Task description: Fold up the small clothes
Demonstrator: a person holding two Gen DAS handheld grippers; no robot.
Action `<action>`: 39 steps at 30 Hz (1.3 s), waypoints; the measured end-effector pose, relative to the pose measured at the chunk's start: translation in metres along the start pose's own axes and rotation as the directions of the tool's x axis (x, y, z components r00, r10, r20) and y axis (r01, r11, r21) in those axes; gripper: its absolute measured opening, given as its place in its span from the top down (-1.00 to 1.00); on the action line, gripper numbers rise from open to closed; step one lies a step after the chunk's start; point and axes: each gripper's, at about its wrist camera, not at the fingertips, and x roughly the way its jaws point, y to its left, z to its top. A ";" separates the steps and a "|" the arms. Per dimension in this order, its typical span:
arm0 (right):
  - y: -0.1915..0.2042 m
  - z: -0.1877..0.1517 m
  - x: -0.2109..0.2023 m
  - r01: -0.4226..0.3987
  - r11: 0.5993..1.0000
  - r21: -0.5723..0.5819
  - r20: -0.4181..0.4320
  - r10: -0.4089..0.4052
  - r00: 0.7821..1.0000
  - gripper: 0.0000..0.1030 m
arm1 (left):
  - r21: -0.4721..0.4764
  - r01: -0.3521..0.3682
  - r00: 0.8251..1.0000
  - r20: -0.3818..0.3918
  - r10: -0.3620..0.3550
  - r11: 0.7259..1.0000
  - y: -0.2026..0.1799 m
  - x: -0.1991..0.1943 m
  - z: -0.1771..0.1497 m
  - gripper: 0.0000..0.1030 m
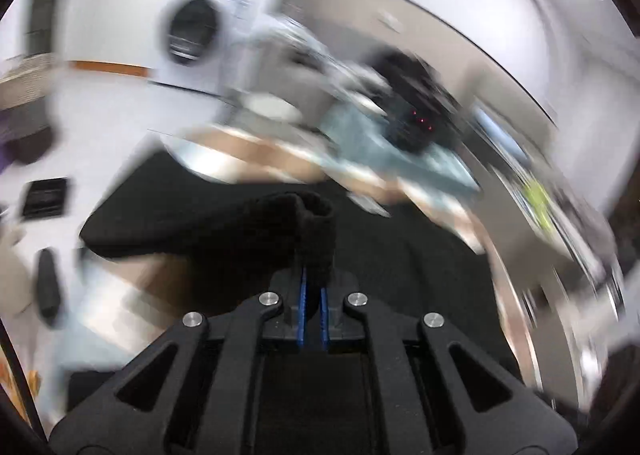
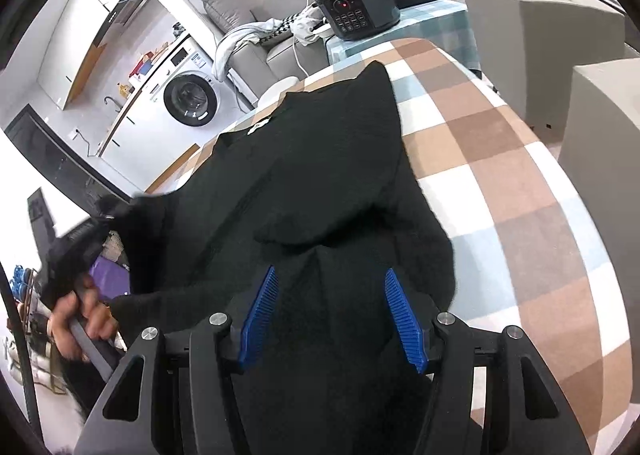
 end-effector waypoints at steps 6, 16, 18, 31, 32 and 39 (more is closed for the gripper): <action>-0.011 -0.003 -0.010 0.013 1.000 0.016 0.011 -0.013 1.000 -0.12 | 0.026 0.047 0.989 -0.142 -0.043 0.999 -0.029 0.034 -0.033 0.21; -0.013 -0.005 -0.011 0.001 1.000 0.017 0.013 -0.002 1.000 -0.12 | -0.041 -0.062 0.995 -0.079 0.058 0.997 0.042 -0.013 -0.059 -0.13; -0.012 -0.005 -0.011 -0.001 1.000 0.021 0.010 0.001 1.000 -0.12 | -0.089 -0.073 0.996 -0.065 0.067 0.993 0.059 -0.013 -0.056 -0.13; -0.019 -0.009 -0.012 0.008 1.000 0.024 -0.035 -0.008 0.999 -0.12 | -0.277 -0.114 0.986 -0.150 0.074 0.954 0.106 0.071 -0.052 0.91; -0.021 -0.009 -0.010 0.007 1.000 0.026 -0.039 -0.006 0.999 -0.12 | -0.269 -0.121 0.985 -0.150 0.083 0.955 0.103 0.076 -0.050 0.95; -0.025 -0.008 -0.009 0.014 0.999 0.034 -0.047 -0.012 0.999 -0.12 | -0.161 0.021 0.999 -0.033 -0.027 0.987 0.036 0.073 -0.015 0.96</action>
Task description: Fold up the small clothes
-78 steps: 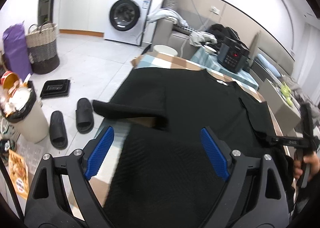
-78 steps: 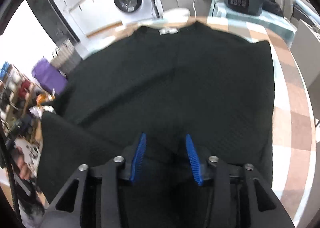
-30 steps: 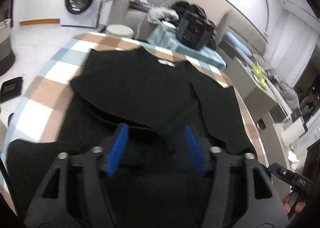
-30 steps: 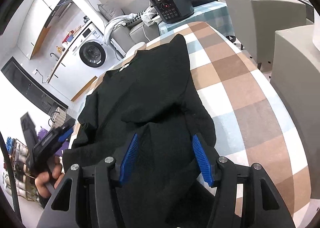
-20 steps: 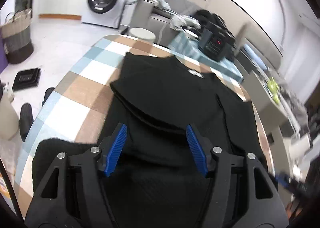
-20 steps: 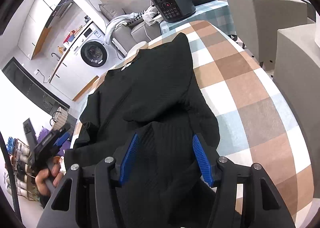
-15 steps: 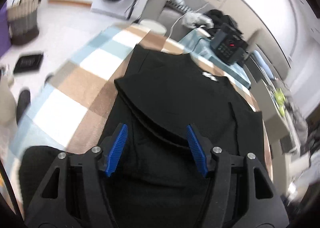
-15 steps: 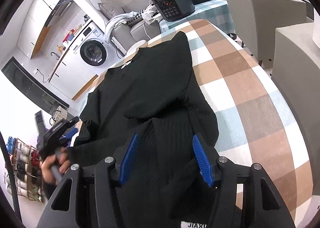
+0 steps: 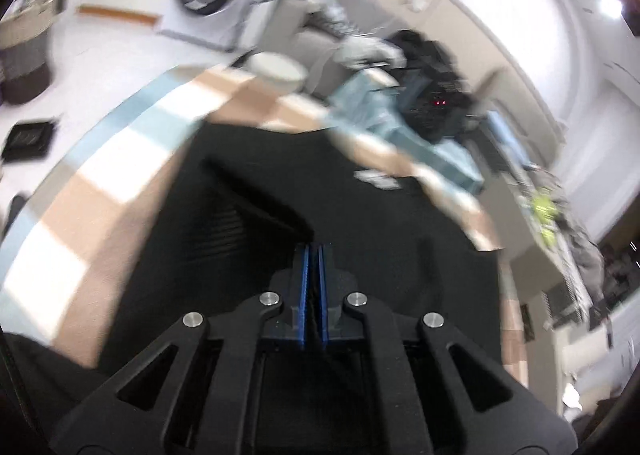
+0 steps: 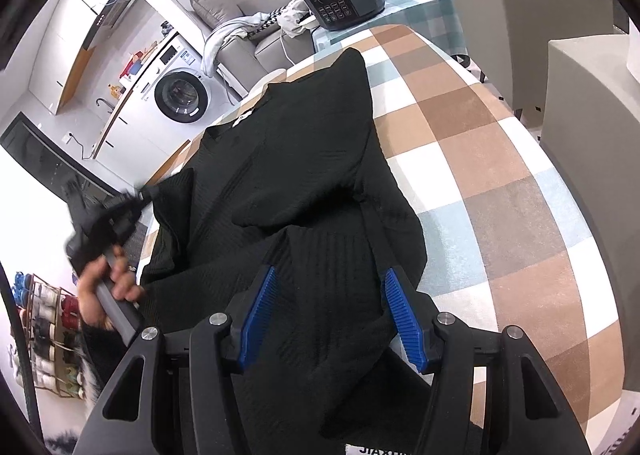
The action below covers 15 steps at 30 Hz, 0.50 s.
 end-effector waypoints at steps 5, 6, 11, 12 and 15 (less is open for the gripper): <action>0.001 -0.003 -0.006 0.004 1.000 0.004 0.024 -0.004 1.000 -0.12 | 0.091 0.090 0.995 -0.051 -0.086 0.992 -0.051 -0.006 -0.006 -0.18; 0.001 -0.005 -0.008 0.006 1.000 0.003 0.030 -0.006 1.000 -0.12 | 0.100 0.079 0.996 -0.037 -0.076 0.992 -0.051 -0.012 -0.008 -0.21; -0.007 -0.013 -0.021 0.039 0.999 -0.005 0.052 -0.039 0.998 -0.12 | 0.097 0.007 1.000 -0.013 -0.006 0.995 -0.024 -0.053 -0.017 -0.24; -0.009 -0.014 -0.024 0.041 0.999 -0.007 0.056 -0.041 0.998 -0.12 | 0.095 -0.014 1.000 -0.001 0.014 0.995 -0.014 -0.066 -0.021 -0.24; -0.018 -0.021 -0.035 0.037 0.999 0.001 0.063 -0.037 0.997 -0.12 | 0.080 -0.096 0.995 0.035 0.094 0.992 0.020 -0.106 -0.033 -0.25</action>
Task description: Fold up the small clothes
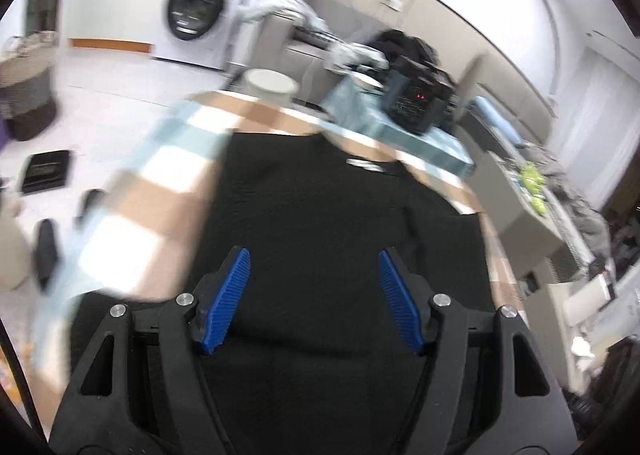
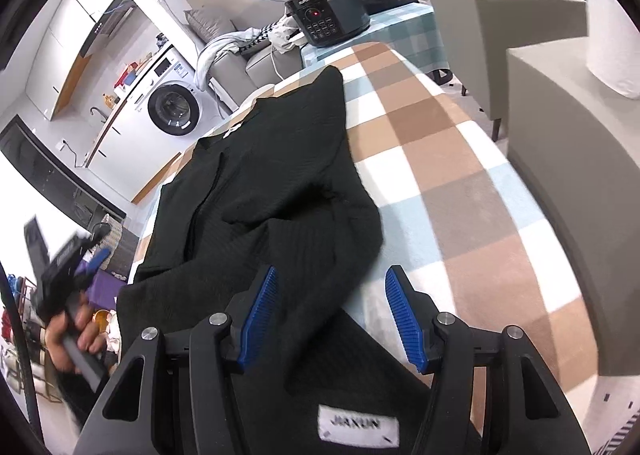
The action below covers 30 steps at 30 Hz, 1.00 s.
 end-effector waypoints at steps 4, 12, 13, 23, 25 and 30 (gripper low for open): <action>-0.010 -0.014 -0.011 -0.022 1.000 -0.009 -0.018 0.022 1.000 -0.27 | -0.029 -0.111 0.994 0.019 0.112 0.993 0.053 -0.045 -0.023 -0.28; 0.008 -0.041 0.005 -0.055 0.992 -0.115 -0.085 0.046 0.995 -0.29 | -0.052 -0.214 0.977 -0.023 0.213 0.975 0.125 -0.086 -0.075 -0.43; 0.012 -0.043 0.011 -0.045 0.990 -0.134 -0.097 0.032 0.995 -0.29 | -0.054 -0.225 0.974 -0.038 0.223 0.973 0.131 -0.086 -0.081 -0.43; 0.028 -0.028 0.031 0.015 0.958 -0.285 -0.123 -0.052 0.991 0.80 | -0.091 -0.254 0.966 -0.075 0.248 0.963 0.147 -0.073 -0.104 -0.43; 0.009 -0.015 0.020 0.042 0.976 -0.212 -0.048 -0.053 0.997 0.86 | -0.093 -0.255 0.966 -0.074 0.249 0.962 0.148 -0.074 -0.104 -0.43; -0.048 0.003 0.020 0.044 0.997 0.056 -0.028 -0.043 0.999 0.66 | -0.095 -0.255 0.965 -0.088 0.247 0.962 0.147 -0.073 -0.105 -0.43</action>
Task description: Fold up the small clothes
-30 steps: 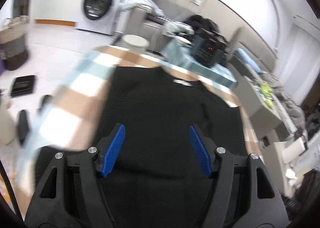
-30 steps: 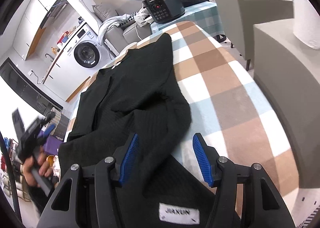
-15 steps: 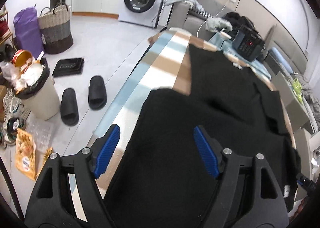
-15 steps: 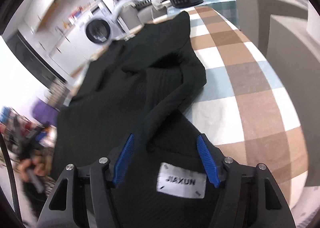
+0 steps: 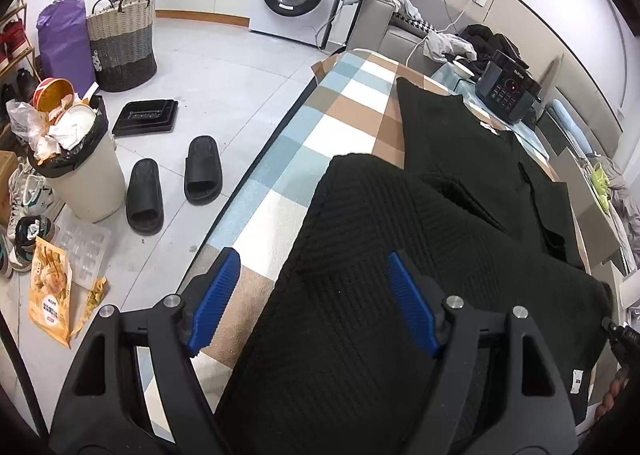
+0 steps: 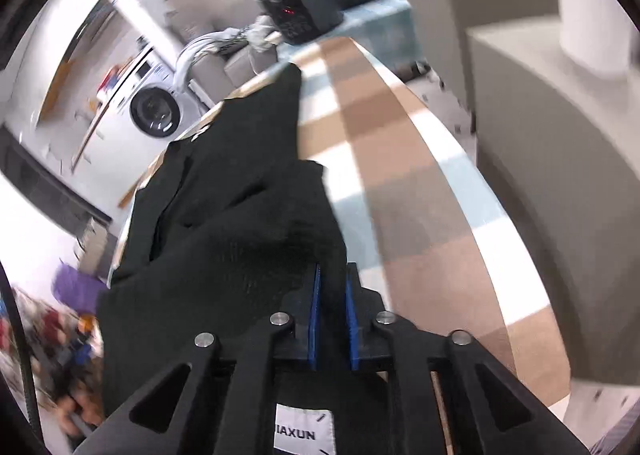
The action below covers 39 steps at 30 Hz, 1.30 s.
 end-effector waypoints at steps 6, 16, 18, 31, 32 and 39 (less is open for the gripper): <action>-0.011 -0.023 -0.013 -0.045 0.998 -0.042 0.017 0.046 0.999 0.05 | 0.021 0.001 0.999 -0.039 0.000 1.000 -0.001 0.008 -0.008 -0.43; -0.016 -0.044 -0.011 -0.020 0.995 -0.100 -0.026 0.017 1.000 0.00 | 0.107 -0.009 0.997 -0.074 0.017 0.994 -0.013 0.027 -0.020 -0.43; -0.015 -0.046 -0.014 -0.020 0.993 -0.117 -0.022 0.017 1.000 0.00 | 0.112 0.001 0.997 -0.082 0.009 0.994 -0.014 0.028 -0.021 -0.43; 0.014 -0.060 -0.010 -0.052 0.961 -0.271 0.023 0.061 0.998 0.90 | 0.154 0.035 0.999 -0.008 -0.034 0.987 -0.018 0.018 -0.034 0.89; 0.013 -0.059 -0.017 -0.066 0.963 -0.262 0.054 0.083 0.995 0.91 | 0.149 0.046 0.999 0.012 -0.048 0.988 -0.018 0.011 -0.034 0.90; 0.008 -0.055 -0.072 -0.135 0.967 -0.216 0.258 0.190 0.947 0.91 | 0.100 0.120 0.984 0.120 -0.131 0.988 -0.013 -0.039 -0.032 0.92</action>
